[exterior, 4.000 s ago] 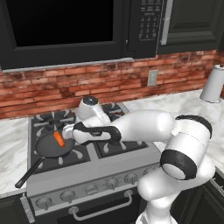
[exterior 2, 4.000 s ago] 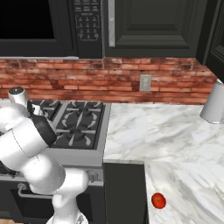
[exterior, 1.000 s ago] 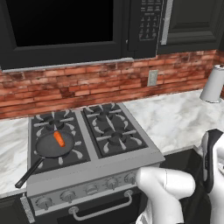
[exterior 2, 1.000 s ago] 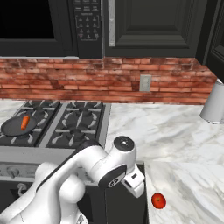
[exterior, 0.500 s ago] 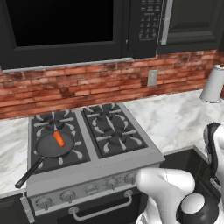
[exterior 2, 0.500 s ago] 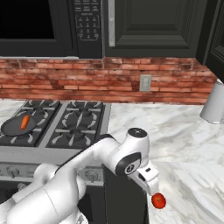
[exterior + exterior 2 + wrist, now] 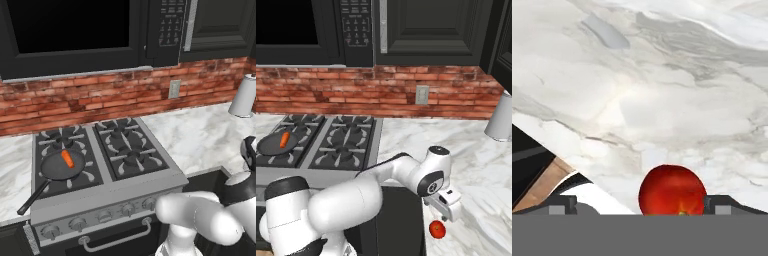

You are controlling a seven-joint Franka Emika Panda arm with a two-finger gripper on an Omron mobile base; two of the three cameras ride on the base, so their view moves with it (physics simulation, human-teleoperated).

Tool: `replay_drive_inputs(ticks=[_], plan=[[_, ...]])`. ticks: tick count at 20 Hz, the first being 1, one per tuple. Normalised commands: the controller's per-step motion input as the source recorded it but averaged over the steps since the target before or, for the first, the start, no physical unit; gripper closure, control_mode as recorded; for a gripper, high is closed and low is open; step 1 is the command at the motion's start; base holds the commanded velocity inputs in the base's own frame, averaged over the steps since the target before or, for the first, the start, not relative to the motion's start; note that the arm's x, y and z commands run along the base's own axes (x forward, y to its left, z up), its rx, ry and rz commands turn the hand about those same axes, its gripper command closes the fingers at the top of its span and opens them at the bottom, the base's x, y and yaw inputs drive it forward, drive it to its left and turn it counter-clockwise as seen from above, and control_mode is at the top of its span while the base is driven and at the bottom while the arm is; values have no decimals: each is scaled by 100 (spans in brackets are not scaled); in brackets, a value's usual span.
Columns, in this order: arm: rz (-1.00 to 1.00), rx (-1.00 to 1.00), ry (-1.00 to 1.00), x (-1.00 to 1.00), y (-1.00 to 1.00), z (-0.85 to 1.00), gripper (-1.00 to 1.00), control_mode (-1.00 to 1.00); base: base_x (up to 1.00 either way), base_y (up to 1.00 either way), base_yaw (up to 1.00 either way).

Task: Put the carrot and tomato in the pan. Then turn on the front left burner and set the heat to medium.

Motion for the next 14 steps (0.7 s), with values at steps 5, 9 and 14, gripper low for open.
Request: replay_drive_inputs(ticks=[5,9,14], plan=[[-3,0,0,19,-48,-41,-100,-100,0,0,0],[-1,0,0,-17,-14,-4,-100,-100,0,0,0],[0,1,0,-27,0,27,-100,-100,0,0,0]])
